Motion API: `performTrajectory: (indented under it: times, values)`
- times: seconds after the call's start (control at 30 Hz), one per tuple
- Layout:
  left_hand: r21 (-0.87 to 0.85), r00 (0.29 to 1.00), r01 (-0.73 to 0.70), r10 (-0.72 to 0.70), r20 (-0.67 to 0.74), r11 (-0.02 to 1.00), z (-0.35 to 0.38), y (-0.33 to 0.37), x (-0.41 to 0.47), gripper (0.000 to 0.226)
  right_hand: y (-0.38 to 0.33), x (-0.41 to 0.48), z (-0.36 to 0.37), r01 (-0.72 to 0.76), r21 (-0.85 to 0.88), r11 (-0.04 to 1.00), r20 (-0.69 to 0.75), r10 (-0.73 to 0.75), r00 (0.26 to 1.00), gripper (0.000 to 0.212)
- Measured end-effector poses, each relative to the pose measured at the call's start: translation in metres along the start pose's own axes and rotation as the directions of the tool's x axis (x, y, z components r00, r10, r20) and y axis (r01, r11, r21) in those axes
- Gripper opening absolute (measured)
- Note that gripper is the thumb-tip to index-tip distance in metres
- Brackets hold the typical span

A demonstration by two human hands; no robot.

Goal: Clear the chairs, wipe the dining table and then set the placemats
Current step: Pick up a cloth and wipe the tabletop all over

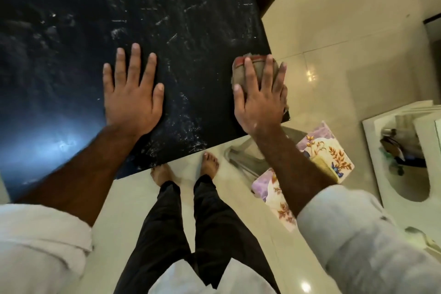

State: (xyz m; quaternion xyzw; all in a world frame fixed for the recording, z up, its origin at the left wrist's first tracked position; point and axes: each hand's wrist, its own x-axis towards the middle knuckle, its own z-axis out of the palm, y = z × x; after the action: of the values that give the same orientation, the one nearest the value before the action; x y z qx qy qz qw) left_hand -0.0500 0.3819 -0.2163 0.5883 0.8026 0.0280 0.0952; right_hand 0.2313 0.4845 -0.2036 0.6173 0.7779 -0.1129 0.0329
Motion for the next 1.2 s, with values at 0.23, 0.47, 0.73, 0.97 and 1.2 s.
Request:
performTrajectory:
  times: [0.23,0.47,0.73,0.97,1.2]
  values:
    - [0.003,1.0,-0.014,0.014,0.014,1.0,-0.005,-0.001,-0.002,0.07,-0.07,-0.052,0.02,0.22,-0.009,0.975,0.006,-0.22,0.976,0.072]
    - [-0.024,0.995,-0.054,0.056,0.085,0.998,-0.016,-0.052,-0.025,0.072,-0.015,-0.085,0.009,0.115,-0.066,0.991,0.076,-0.11,0.991,0.078]
    - [0.031,0.995,-0.088,0.087,0.039,0.996,-0.019,-0.093,-0.051,0.071,-0.09,-0.031,0.018,0.025,-0.057,0.998,-0.057,-0.028,0.998,0.073]
    - [0.012,0.995,-0.101,0.101,0.007,0.995,-0.017,-0.098,-0.051,0.071,-0.122,-0.153,0.035,0.179,-0.059,0.982,0.078,-0.174,0.982,0.073]
    - [-0.017,0.991,-0.116,0.117,0.06,0.993,-0.015,-0.123,-0.063,0.076,-0.107,-0.074,0.023,-0.094,-0.051,0.994,-0.044,0.091,0.995,0.074]
